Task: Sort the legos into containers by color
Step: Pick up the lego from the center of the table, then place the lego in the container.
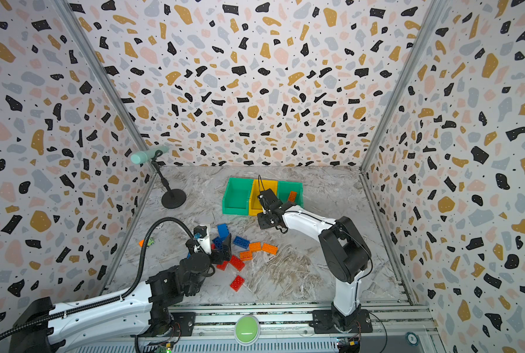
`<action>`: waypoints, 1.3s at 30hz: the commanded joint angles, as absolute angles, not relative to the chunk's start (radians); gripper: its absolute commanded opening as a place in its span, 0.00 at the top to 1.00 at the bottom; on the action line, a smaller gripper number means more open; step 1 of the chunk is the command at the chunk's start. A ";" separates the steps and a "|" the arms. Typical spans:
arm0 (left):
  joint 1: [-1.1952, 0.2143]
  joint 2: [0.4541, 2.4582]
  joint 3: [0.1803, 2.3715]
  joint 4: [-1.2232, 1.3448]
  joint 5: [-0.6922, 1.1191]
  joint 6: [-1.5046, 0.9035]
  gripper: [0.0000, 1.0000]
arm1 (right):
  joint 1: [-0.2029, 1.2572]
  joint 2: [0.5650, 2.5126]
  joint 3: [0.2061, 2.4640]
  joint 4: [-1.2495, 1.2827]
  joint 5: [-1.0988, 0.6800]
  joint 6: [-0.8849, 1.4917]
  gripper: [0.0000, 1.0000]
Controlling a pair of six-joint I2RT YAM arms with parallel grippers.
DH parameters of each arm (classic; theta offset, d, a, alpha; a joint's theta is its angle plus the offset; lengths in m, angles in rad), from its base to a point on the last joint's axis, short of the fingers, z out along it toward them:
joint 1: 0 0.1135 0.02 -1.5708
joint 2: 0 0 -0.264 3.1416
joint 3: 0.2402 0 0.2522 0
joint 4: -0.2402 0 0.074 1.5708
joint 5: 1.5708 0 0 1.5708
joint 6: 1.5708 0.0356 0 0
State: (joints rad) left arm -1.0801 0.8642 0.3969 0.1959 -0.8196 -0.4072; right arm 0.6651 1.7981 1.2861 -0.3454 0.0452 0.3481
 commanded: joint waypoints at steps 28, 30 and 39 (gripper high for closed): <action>-0.920 1.211 0.663 0.333 -0.509 -0.360 0.00 | 0.387 1.825 1.482 -0.366 0.000 0.280 0.34; -0.920 1.202 0.659 0.311 -0.517 -0.369 0.00 | 0.410 1.774 1.449 -0.371 0.005 0.279 0.34; -0.920 1.014 0.509 0.220 -0.526 -0.466 0.00 | 0.602 1.541 1.143 -0.329 -0.032 0.230 0.34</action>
